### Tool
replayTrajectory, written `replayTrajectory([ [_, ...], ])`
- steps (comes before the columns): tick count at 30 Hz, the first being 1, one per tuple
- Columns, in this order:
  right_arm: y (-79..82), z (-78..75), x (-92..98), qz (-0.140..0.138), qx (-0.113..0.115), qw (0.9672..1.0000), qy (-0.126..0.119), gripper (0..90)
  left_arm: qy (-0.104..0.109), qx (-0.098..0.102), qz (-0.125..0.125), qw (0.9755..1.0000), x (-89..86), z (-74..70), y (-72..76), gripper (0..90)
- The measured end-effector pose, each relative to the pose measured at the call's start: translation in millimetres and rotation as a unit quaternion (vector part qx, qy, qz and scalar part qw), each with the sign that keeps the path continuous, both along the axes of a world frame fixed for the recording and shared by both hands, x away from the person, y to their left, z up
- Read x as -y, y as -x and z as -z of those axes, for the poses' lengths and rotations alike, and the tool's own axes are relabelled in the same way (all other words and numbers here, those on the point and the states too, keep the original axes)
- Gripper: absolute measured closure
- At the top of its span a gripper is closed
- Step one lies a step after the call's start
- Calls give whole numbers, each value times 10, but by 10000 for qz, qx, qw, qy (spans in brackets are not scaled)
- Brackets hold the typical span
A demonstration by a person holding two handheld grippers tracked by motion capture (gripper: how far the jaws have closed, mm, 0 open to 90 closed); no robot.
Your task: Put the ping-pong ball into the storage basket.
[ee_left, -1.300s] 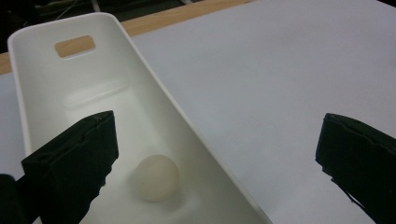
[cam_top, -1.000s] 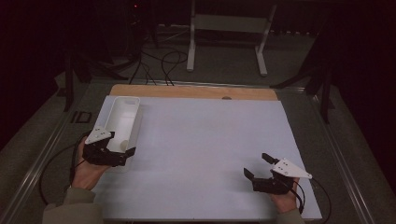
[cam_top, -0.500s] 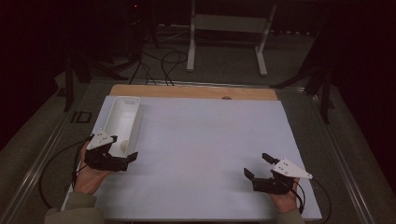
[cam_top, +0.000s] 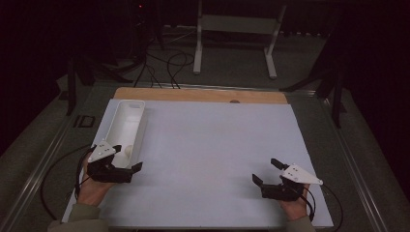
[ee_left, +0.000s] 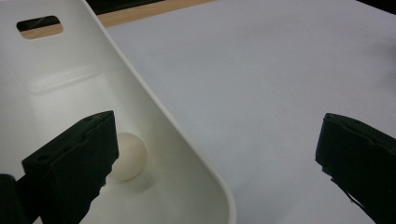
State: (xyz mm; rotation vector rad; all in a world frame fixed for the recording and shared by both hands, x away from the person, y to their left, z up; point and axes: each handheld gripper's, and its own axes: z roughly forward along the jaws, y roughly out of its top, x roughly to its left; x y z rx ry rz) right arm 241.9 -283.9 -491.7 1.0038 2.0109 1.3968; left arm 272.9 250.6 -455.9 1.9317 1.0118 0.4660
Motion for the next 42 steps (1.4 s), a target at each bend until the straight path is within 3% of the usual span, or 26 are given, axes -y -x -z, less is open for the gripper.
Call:
replayTrajectory([
  [17, -24, 13, -30, -48, -21, 10000, -7, 74, 71, 174, -117, 9998, -27, 54, 172, 0],
  [26, -35, 21, -43, -81, -35, 10000, -3, 74, 140, 183, -170, 9996, -74, 168, 256, 0],
  [42, -58, 39, -54, -175, -47, 9998, -118, 74, 187, 364, -37, 9992, -76, 274, 306, 0],
])
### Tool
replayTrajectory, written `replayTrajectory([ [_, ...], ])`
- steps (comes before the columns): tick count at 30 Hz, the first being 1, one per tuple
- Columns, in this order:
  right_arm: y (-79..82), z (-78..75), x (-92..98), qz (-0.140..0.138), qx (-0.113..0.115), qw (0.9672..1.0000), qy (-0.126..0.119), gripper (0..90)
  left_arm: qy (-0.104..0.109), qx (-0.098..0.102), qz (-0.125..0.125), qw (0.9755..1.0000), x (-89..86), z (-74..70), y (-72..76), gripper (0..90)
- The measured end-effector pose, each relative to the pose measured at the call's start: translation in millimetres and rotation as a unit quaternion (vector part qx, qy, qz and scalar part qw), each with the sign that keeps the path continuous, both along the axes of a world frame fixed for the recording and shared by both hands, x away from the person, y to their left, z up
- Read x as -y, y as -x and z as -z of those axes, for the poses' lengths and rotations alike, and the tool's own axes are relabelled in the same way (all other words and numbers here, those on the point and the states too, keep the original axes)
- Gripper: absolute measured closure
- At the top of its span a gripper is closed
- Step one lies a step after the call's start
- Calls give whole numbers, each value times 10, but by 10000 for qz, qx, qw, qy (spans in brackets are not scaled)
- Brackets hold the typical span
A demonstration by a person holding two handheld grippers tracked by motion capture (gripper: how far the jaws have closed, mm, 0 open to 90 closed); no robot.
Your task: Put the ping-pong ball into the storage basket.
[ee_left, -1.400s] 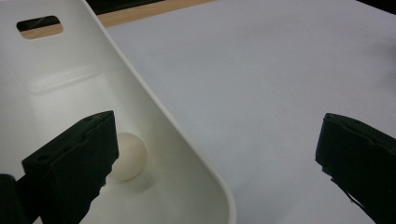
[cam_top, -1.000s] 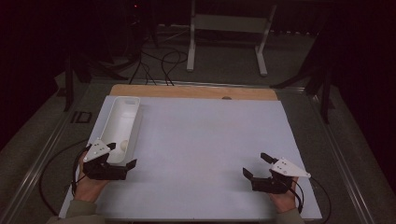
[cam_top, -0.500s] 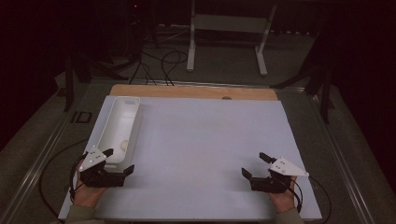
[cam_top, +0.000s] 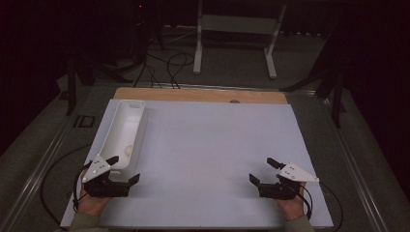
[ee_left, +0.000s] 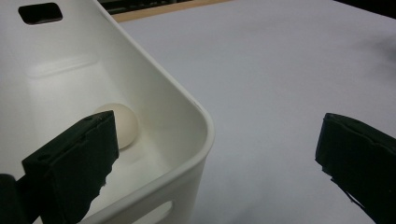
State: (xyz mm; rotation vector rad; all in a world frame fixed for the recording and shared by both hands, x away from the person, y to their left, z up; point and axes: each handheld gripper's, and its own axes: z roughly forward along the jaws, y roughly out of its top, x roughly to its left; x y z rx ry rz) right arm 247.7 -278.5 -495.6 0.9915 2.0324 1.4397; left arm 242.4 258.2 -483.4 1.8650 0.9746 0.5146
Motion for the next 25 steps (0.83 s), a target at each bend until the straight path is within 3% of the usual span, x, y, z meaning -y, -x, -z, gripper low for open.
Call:
replayTrajectory([
  [9, 5, -2, 11, 22, 45, 10000, -37, 74, 62, 164, -11, 9998, -32, 24, 28, 0],
  [14, 16, -13, 48, 108, 81, 9999, -47, 74, -37, 271, 21, 9996, -31, 43, 33, 0],
  [25, 23, -13, 69, 149, 101, 9998, -25, 74, -67, 321, 3, 9995, -36, 55, 29, 0],
])
